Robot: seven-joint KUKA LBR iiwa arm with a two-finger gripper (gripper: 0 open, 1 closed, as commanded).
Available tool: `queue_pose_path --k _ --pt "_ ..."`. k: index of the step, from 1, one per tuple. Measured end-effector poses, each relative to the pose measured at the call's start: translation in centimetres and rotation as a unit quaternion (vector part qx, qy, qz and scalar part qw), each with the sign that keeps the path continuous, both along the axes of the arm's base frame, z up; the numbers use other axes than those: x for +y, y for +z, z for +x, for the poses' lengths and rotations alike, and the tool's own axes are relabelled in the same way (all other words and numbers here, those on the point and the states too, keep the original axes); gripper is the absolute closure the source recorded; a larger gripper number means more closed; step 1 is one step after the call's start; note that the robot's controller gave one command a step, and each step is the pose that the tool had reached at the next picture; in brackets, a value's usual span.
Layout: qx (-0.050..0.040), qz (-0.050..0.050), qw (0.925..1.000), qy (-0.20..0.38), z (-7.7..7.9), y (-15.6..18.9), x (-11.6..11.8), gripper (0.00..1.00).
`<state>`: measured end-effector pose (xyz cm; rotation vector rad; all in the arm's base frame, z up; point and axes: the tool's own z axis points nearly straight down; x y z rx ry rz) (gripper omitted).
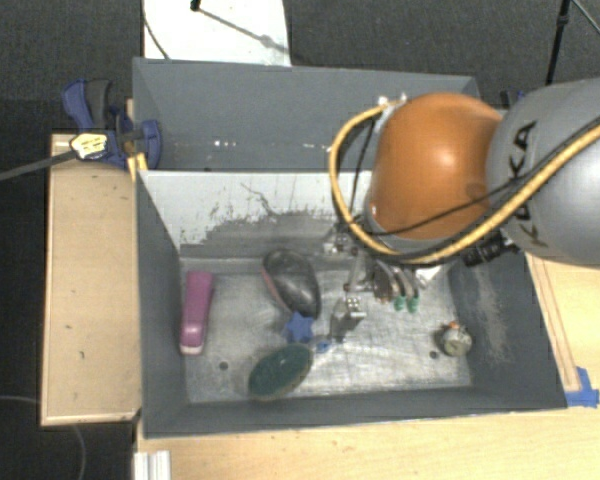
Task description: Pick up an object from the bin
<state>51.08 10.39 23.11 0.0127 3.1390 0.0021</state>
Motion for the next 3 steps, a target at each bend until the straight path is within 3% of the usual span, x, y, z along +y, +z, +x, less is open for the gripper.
queue_pose_path --k 1,2,3 --pt "-0.0046 0.0 0.9971 0.075 -2.1 10.1 1.7 0.0" --pt "0.0037 -0.001 0.9909 0.135 -0.1 -4.9 4.7 0.0" --pt "0.0026 -0.001 0.9226 0.386 -0.7 -15.7 1.5 0.0"
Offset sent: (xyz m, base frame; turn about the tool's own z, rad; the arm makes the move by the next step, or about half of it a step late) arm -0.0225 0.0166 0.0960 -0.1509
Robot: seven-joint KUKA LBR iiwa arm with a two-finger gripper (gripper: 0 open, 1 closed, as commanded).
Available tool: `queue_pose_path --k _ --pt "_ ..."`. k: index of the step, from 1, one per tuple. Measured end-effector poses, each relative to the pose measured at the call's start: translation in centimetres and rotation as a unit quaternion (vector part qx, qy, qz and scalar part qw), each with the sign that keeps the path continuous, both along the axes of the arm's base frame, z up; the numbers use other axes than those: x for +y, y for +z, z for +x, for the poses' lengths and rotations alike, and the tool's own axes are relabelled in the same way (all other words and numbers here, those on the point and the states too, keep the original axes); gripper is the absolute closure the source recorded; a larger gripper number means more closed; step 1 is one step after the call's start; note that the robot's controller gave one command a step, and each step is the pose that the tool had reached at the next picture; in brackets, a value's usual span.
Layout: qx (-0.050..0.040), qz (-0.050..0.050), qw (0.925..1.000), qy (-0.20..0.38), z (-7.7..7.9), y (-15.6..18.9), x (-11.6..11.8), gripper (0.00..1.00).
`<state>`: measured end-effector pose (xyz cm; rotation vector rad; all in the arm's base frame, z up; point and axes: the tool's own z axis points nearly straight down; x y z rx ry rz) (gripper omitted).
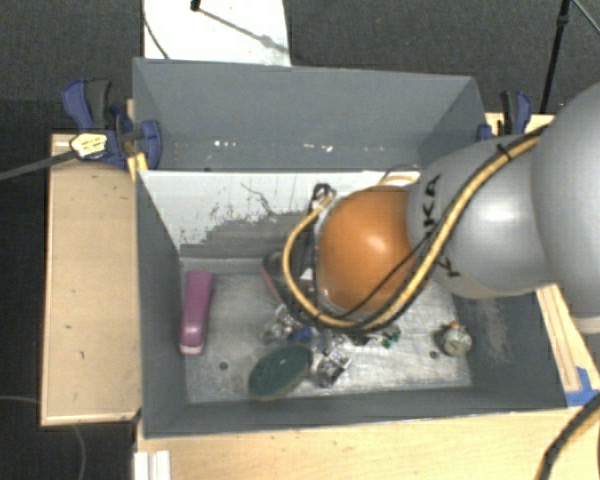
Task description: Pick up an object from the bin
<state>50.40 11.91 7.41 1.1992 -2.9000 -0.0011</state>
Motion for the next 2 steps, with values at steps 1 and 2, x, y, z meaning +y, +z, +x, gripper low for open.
queue_pose_path --k 1,2 --pt "-0.0021 0.001 1.0 -0.003 0.2 0.3 0.1 1.0" --pt "-0.0067 0.001 0.9899 0.142 0.8 19.8 -3.7 1.0"
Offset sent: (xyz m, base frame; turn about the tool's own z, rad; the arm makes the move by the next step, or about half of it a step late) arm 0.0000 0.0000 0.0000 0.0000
